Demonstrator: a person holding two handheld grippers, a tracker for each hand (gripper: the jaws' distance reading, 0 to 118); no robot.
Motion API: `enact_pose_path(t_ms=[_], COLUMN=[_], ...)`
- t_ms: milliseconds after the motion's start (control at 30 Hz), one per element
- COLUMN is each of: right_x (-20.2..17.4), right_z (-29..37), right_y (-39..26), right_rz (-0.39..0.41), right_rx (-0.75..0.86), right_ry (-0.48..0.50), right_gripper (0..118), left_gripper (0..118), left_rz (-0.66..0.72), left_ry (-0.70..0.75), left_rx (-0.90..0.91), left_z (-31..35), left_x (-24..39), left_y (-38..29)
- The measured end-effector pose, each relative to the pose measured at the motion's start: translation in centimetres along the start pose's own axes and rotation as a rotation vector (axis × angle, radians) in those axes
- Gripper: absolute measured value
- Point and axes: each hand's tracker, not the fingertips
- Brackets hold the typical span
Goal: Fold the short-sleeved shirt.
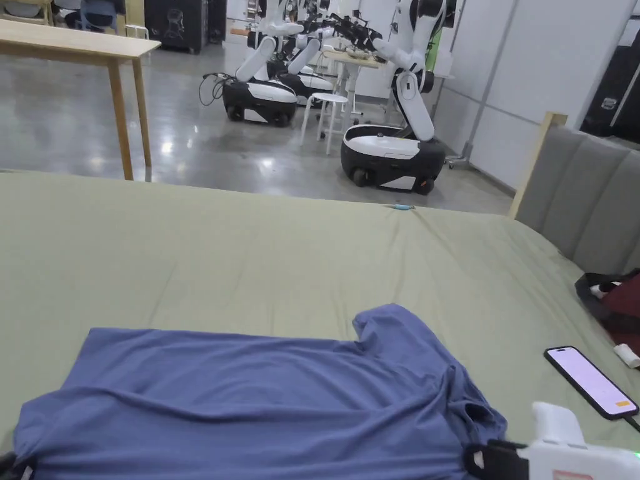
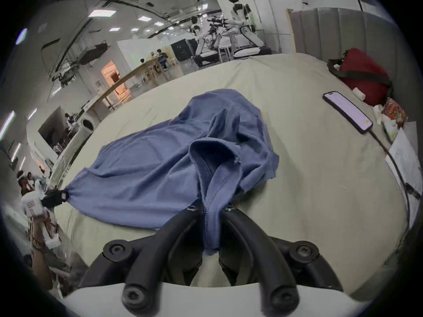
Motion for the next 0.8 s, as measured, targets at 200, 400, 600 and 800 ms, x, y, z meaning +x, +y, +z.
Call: enact_pose_path(t_ms=[200,400,600,800], right_x=[-0.6,0.1,-0.1,-3.3], right_z=[2.8,0.1,4.6,14.0], right_y=[-4.4,-5.3,-4.4,-5.7], right_rz=[0.056,0.068,0.114,0.186], right_rx=[-0.083,-0.097,0.064,0.385], right_ry=[-0.012,-0.033,-0.1,-0.035], right_gripper=[12,49,113,111], left_gripper=[7,10,115,115], left_rz=[0.035,-0.003,0.059,0.09], left_ry=[0.0,0.007,-0.026,0.023], left_rx=[-0.092,-0.088,0.073,0.205], left_z=[1.8,-0.1,3.2,8.9], left_x=[1.0,0.9,-0.4,1.3], left_y=[-4.9,-6.3,-6.1,-4.4])
